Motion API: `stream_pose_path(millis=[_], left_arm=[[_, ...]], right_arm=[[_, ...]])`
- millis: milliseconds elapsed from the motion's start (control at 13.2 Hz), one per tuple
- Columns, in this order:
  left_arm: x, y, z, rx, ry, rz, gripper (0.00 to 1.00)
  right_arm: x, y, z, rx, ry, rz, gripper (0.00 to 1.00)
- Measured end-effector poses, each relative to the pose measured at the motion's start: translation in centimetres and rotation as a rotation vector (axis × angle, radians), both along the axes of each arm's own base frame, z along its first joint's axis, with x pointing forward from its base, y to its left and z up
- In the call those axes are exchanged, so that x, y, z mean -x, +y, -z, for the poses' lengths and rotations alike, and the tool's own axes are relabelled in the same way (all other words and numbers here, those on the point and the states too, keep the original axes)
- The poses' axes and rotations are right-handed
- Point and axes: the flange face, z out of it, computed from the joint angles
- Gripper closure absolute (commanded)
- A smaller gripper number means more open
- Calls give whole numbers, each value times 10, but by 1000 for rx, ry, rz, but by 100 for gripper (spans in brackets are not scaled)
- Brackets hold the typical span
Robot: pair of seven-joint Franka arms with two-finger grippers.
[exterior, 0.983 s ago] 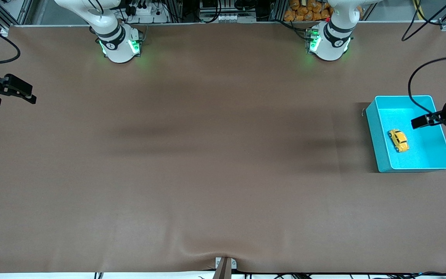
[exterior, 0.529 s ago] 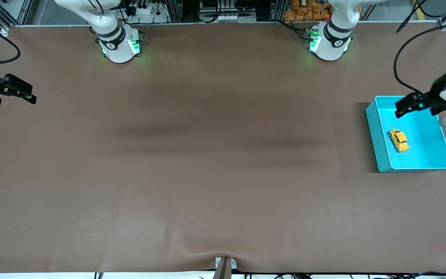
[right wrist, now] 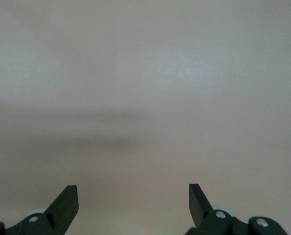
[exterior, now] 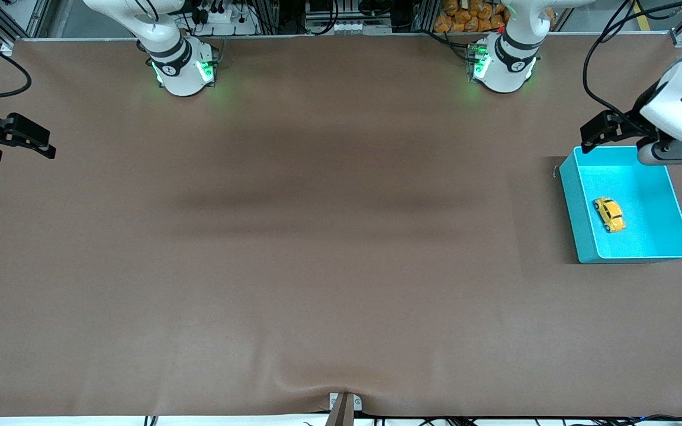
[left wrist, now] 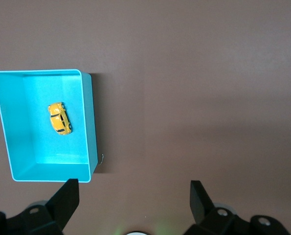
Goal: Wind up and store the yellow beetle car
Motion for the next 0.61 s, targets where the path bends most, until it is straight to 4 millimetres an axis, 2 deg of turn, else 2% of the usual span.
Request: stream_pose_path(millis=[227, 605], left_arm=[[13, -11, -5, -8, 44, 21, 0], [14, -10, -11, 21, 40, 16, 0]], right_arm=[[0, 0, 0, 0, 0, 0, 0], [0, 0, 0, 0, 0, 0, 0]])
